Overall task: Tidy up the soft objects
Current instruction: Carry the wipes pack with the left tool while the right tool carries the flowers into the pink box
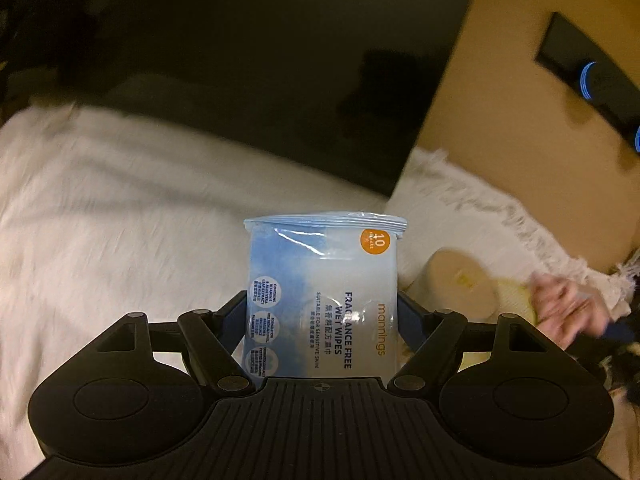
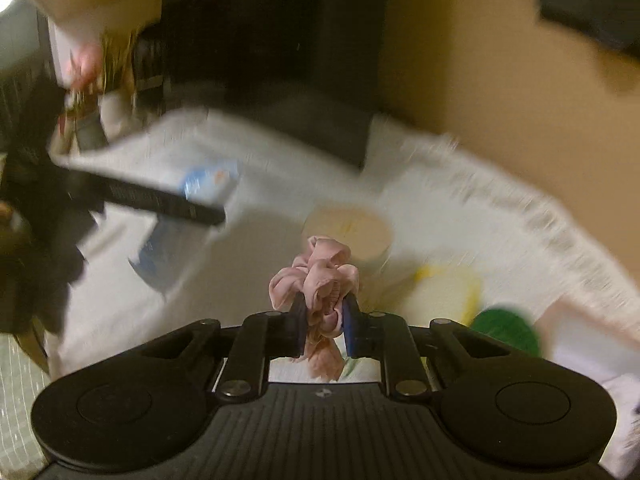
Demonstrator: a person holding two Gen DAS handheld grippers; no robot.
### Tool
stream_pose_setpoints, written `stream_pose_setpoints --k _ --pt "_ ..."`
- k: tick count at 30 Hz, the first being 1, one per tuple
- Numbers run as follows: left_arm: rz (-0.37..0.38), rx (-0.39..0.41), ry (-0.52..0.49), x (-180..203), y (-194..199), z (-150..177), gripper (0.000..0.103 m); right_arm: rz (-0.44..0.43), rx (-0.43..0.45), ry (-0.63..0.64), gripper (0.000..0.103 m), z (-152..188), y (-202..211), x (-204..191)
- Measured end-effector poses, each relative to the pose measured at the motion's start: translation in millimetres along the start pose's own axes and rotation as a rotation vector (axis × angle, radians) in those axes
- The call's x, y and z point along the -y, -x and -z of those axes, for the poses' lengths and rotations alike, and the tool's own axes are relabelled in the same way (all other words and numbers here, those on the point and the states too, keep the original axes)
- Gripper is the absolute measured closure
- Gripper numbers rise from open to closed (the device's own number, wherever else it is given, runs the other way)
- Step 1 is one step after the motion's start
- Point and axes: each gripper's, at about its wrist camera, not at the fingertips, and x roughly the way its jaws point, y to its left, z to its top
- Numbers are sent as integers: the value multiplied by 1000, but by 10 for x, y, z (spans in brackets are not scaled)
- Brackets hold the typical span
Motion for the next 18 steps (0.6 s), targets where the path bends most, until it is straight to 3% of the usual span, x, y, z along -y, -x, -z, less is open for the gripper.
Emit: stream_pose_setpoints --k 6,10,18 --pt "50 57 -43 371 62 -445 23 69 152 25 86 -322 610 319" --pt "111 69 -88 749 30 -695 23 142 191 5 86 -438 894 626" --pt "296 -16 -190 1772 -284 -629 22 331 212 -63 86 -199 1340 1216"
